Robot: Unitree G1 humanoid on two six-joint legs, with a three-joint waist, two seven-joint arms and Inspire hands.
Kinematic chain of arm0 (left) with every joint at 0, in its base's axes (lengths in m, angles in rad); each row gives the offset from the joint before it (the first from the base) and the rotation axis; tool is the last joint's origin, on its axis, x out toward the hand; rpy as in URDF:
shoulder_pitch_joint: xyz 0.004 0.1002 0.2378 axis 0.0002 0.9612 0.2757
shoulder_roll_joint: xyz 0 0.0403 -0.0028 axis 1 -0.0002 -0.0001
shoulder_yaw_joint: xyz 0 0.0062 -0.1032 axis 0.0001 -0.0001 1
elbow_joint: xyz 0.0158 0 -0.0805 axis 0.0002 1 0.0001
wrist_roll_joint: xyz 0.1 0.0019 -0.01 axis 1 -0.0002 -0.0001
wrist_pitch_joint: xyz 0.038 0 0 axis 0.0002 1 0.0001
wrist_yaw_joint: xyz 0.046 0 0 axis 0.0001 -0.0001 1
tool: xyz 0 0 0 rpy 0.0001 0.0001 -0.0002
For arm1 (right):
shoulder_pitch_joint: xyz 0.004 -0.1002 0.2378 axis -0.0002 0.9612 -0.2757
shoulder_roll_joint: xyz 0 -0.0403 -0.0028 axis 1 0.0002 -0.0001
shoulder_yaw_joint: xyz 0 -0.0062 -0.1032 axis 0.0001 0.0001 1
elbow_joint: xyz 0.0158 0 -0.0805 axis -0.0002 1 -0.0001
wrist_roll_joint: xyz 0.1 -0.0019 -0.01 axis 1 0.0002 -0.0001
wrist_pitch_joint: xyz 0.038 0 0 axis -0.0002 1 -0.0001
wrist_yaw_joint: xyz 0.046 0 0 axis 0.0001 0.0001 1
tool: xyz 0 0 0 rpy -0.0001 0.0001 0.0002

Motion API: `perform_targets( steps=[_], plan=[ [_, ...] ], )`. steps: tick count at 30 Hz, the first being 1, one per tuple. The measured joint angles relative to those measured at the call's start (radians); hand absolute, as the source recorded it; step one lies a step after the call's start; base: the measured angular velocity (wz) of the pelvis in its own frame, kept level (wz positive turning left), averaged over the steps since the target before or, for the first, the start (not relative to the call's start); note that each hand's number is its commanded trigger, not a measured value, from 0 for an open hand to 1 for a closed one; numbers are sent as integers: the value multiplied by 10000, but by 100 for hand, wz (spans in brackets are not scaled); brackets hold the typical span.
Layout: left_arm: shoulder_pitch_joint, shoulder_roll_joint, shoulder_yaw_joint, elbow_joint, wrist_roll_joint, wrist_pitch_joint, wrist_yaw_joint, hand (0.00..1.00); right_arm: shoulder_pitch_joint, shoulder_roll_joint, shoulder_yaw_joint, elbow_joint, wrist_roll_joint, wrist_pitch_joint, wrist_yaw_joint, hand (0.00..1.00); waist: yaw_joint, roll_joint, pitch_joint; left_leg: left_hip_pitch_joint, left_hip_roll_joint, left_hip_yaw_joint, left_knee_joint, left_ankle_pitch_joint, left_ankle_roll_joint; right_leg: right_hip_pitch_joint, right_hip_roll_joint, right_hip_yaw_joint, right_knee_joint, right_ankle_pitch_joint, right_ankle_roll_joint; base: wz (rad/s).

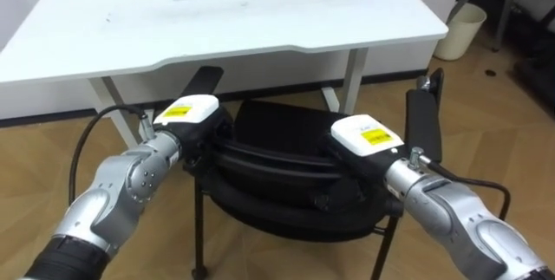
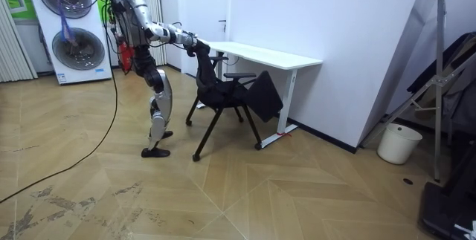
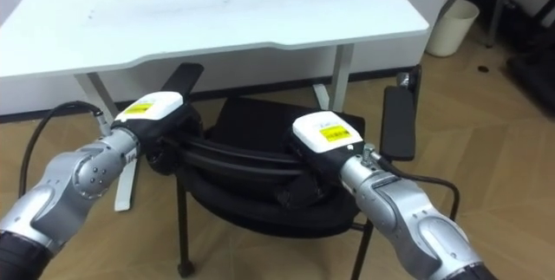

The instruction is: Push chair

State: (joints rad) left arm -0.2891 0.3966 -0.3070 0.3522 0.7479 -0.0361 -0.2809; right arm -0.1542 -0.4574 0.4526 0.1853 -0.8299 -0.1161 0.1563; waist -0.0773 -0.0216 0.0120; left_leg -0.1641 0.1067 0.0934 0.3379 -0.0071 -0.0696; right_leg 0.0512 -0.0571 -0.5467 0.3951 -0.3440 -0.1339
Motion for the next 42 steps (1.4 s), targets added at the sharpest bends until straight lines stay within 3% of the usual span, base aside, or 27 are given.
perform_targets(
  steps=[3, 5, 7, 12, 16, 17, 18, 19, 21, 24, 28, 42],
  plan=[
    [0, -74, 0, 9, 6, 46, -12, 100, 0, -64, 0, -8, -15, 0, 26, 100, -23, 26, -6, 20, -208, 51, 45, -43, 62, 5, -121, -19, -17, 30, 54, 0],
    [0, -99, -17, 4, -14, 55, -27, 100, 11, -154, 1, -25, -5, -1, -9, 100, -48, 63, -8, 145, -400, 281, 40, -304, 400, 11, -175, 20, -34, 56, 97, -2],
    [-13, -102, -31, 5, -36, 79, -46, 100, 12, -147, 7, -22, 5, -1, -27, 100, -74, 68, -14, 223, -512, 408, 95, -493, 444, 6, -224, 27, -1, 67, 128, -3],
    [-112, -192, -44, 227, -15, 34, -51, 100, 5, -134, 20, 242, 43, -47, -175, 100, -73, 156, 24, 269, -517, 442, 191, -669, 482, 219, -105, 175, -163, 253, 254, -6],
    [-319, -223, -104, 286, 1, 44, -56, 96, -55, -148, -3, 266, 49, -60, -359, 100, -140, 304, 18, -17, -531, 101, 168, -603, 496, 118, 85, 53, -662, 509, 299, 5],
    [-351, -233, -97, 277, 0, 46, -56, 65, -67, -176, -8, 156, 49, -59, -351, 100, -144, 340, 21, -75, -540, 148, 259, -637, 546, 28, 101, 22, -718, 564, 264, 0],
    [-350, -232, -87, 262, 2, 47, -56, 25, -66, -194, -10, 128, 49, -58, -349, 100, -144, 344, 22, -77, -550, 147, 259, -648, 563, 18, 101, 27, -723, 566, 261, 0],
    [-349, -226, -78, 253, 1, 51, -56, 0, -66, -196, -11, 94, 49, -57, -336, 62, -141, 345, 22, -64, -559, 149, 230, -647, 565, 28, 100, 43, -734, 569, 266, -3],
    [-335, -227, -47, 194, -1, 81, -71, 0, -66, -195, -11, 24, 31, -56, -302, 0, -119, 338, 15, -19, -606, 149, 30, -586, 585, 66, 96, 101, -771, 591, 293, -2],
    [-333, -326, 113, 64, -136, 336, -250, 0, -59, -197, -13, -83, 7, 24, -189, 0, -136, 280, -22, 113, -692, 140, -458, -334, 607, 172, 119, 79, -1059, 755, 316, 3],
    [-338, -370, 380, -415, -485, 748, -1055, 0, -60, 46, -113, -245, 81, 498, 214, 0, -123, 287, -51, 261, -731, 109, -657, -170, 597, 179, 121, -61, -1205, 796, 288, 5],
    [-197, -791, 450, -1013, -478, 1371, -1642, 0, -59, 823, -588, -4, 548, 1621, 660, 0, 295, 184, -38, 461, -840, 103, -458, -330, 714, 601, 96, -379, -1432, 851, 404, 7]
  ],
)
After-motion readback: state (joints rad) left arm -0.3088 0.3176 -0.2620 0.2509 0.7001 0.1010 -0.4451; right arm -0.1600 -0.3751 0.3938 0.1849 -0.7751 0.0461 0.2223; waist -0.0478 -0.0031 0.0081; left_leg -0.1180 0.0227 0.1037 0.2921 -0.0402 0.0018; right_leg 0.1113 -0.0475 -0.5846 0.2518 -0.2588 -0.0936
